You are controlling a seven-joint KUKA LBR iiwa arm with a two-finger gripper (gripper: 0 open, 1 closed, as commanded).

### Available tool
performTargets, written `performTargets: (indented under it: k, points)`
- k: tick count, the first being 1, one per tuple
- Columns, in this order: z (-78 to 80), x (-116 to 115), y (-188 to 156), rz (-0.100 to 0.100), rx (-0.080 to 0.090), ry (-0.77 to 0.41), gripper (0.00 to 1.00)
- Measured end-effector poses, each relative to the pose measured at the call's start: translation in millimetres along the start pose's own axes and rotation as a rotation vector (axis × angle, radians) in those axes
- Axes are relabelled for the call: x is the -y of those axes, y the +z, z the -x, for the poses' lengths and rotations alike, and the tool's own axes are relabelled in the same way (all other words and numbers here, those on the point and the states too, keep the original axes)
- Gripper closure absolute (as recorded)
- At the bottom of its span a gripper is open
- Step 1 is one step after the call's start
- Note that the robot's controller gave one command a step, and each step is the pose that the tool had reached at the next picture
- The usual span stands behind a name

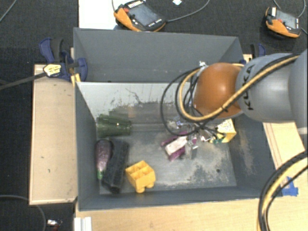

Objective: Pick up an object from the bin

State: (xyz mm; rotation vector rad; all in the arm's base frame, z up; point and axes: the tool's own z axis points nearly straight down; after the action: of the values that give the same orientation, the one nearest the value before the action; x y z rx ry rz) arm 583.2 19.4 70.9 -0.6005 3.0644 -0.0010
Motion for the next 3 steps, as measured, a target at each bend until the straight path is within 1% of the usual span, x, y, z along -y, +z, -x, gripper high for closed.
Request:
performTargets:
  k: [1, 2, 3]
  points:
    - [2.1, -4.3, 0.0, 0.001, -0.004, 0.072, 0.00]
    - [0.8, 0.1, -0.8, 0.000, 0.002, 0.009, 0.00]
    - [2.4, -3.3, -0.4, 0.002, 0.001, 0.056, 1.00]
